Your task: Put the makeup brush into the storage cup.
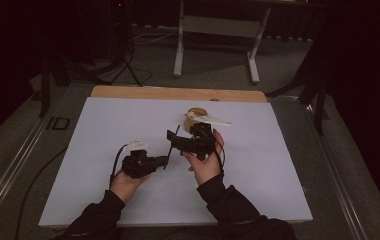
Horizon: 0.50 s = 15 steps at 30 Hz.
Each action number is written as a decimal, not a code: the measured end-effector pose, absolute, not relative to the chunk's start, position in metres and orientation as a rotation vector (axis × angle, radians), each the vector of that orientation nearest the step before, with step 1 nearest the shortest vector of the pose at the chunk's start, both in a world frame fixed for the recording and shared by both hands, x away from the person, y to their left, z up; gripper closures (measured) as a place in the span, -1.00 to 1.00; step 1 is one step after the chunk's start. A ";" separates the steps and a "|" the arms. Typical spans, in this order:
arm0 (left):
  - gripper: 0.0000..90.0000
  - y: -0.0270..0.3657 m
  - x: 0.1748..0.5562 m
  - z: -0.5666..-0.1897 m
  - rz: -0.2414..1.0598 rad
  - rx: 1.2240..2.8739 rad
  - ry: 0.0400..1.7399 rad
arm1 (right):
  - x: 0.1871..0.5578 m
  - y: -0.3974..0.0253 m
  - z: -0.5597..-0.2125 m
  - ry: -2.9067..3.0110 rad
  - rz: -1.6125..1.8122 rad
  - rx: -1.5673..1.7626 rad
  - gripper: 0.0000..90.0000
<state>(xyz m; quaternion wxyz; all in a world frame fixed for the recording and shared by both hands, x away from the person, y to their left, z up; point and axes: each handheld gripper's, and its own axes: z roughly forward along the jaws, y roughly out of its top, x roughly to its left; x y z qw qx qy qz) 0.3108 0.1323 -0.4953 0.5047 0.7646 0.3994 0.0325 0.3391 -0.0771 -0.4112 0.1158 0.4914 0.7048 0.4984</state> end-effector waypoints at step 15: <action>0.90 0.133 0.310 -0.494 0.071 1.830 0.950 | 0.348 -0.077 -0.417 2.027 1.561 1.689 0.25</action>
